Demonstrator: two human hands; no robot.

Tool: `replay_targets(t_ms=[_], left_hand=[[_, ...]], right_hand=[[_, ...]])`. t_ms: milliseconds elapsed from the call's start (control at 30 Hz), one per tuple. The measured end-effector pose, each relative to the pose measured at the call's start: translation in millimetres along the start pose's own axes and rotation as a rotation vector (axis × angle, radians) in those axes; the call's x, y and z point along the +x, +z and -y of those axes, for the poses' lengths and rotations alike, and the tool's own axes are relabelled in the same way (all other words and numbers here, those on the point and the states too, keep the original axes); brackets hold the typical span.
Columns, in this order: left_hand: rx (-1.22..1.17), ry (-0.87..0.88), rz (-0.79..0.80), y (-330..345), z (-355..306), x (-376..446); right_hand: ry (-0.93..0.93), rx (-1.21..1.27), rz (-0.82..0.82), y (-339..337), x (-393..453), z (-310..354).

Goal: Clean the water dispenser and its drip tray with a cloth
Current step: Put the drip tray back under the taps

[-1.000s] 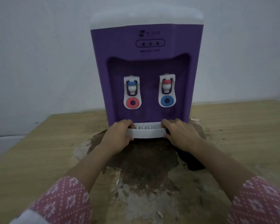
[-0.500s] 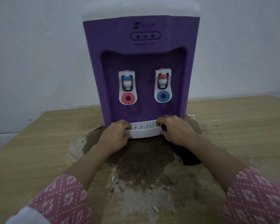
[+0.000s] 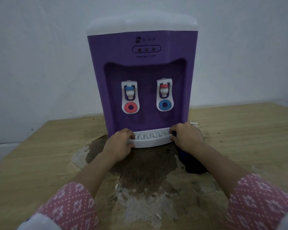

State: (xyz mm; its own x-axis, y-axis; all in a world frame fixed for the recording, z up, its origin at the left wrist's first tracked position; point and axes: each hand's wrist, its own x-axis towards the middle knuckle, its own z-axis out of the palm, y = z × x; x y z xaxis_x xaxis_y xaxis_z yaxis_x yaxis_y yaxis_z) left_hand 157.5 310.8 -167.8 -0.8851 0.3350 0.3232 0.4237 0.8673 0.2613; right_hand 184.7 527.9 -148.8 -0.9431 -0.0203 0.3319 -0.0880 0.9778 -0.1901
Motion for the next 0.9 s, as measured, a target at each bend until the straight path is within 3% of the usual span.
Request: replay_targets(t_ms=[233, 400, 633, 800, 900], left_hand=[[-0.006, -0.004, -0.013, 3.6, -1.4, -2.7], [-0.045, 0.005, 0.013, 2.2, 0.4, -1.7], [-0.206, -0.038, -0.057, -26.4, 5.7, -13.6], [-0.651, -0.135, -0.134, -48.6, -9.9, -40.4], [-0.959, -0.259, -0.074, -47.0, -37.9, -62.5]], right_hand=[[0.01, -0.012, -0.012, 6.8, -4.0, -4.3], [0.039, 0.144, -0.031, 3.6, -1.6, -9.1], [-0.074, 0.311, -0.104, -34.6, -6.2, -16.3], [-0.052, 0.691, -0.262, -68.3, -24.9, 0.8], [-0.07, 0.979, -0.264, -73.4, -43.3, 24.6]])
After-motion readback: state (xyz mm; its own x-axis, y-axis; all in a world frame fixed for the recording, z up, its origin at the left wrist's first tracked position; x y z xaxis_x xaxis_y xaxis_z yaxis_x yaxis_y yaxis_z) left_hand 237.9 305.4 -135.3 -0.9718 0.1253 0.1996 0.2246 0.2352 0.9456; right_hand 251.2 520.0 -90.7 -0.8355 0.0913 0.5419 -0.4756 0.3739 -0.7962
